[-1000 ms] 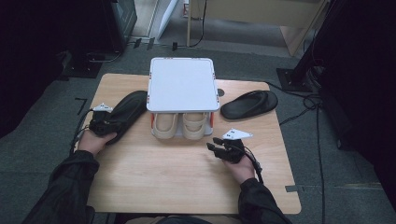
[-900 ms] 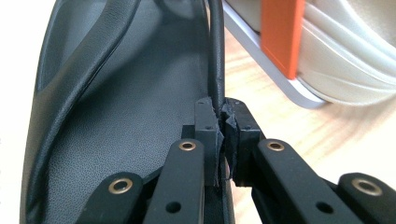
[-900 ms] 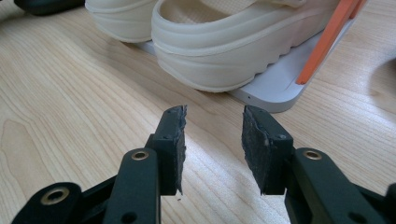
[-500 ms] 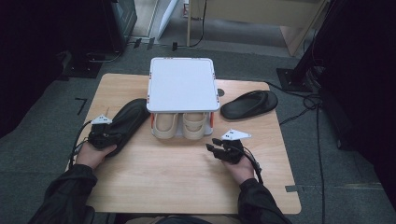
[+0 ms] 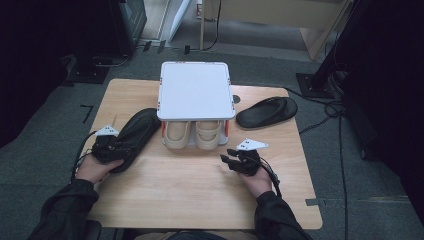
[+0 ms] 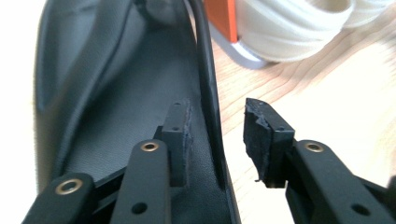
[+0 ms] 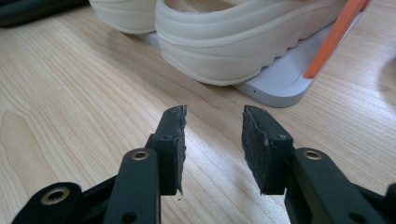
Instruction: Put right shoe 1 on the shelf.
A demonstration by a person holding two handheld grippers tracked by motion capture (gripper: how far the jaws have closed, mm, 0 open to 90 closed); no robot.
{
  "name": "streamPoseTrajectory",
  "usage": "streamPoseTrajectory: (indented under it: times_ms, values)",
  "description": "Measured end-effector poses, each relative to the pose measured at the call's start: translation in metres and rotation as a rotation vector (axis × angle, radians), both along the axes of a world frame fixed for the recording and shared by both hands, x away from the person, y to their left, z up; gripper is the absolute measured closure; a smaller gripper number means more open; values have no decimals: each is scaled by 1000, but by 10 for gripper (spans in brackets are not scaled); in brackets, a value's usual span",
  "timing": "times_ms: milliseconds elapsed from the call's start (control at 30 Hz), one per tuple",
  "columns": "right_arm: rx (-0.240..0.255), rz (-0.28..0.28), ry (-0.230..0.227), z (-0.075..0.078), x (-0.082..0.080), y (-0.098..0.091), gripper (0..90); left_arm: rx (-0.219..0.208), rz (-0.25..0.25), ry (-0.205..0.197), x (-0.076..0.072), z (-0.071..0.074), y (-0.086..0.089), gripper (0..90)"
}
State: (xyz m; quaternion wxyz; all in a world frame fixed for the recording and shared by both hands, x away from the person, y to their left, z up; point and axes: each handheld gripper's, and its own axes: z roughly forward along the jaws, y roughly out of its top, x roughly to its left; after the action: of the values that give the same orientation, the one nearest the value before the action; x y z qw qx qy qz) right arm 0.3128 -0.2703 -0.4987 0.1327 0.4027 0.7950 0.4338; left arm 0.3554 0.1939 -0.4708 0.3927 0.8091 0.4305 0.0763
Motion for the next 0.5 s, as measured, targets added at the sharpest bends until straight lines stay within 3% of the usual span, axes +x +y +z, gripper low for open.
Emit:
streamPoseTrajectory:
  times_ms: [133,233,500]
  values:
    - [2,-2,4,0,0,1,599,-3,5,-14,4,9,8,601]
    - [-4,3,-1,-1,0,1,599,-6,20,-20,16,13,21,594]
    - [-3,3,1,-1,0,2,599,-5,28,-24,37,9,38,577]
